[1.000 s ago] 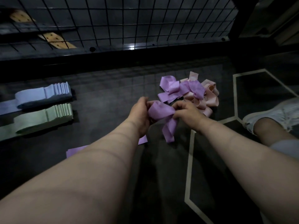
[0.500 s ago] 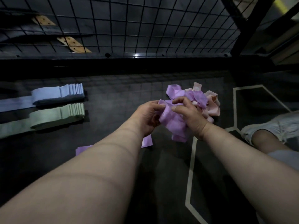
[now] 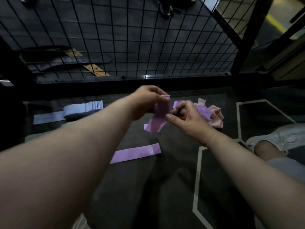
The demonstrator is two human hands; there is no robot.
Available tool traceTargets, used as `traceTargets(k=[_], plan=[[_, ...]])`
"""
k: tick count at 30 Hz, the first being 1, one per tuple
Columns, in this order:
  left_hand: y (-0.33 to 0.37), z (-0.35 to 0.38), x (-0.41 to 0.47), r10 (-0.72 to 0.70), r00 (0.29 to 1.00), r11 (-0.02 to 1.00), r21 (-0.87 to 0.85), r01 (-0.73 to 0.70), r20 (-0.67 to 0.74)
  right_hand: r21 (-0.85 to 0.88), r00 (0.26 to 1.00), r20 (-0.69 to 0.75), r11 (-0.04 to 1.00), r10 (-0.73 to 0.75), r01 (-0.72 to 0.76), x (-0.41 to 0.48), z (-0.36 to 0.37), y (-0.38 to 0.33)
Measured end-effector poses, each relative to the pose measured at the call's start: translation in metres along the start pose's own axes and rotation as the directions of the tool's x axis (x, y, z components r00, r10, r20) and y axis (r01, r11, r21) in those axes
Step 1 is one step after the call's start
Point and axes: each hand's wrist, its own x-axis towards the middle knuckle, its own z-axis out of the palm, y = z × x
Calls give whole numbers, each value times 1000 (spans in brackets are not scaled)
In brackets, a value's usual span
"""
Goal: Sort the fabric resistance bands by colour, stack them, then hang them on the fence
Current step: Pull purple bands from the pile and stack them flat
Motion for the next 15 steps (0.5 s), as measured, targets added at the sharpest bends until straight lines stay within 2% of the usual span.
traceTargets(k=[3,6,10,15], plan=[[45,-12,-26,40,997,976,211,-53,70,-75,994,73,993,-84,90,-6,6,-26],[84,-24,-50,107,994,923,368,-110,28,-63,983,144,990,-114,124,-14,16,-42],[119,-47,-76,167,983,922,366,-129,-75,13,966,246,997,-82,81,-28,34,-44],[119,-68,-106,166,974,909,407,-91,-154,161,928,371,983,19,-85,-48,41,-38]])
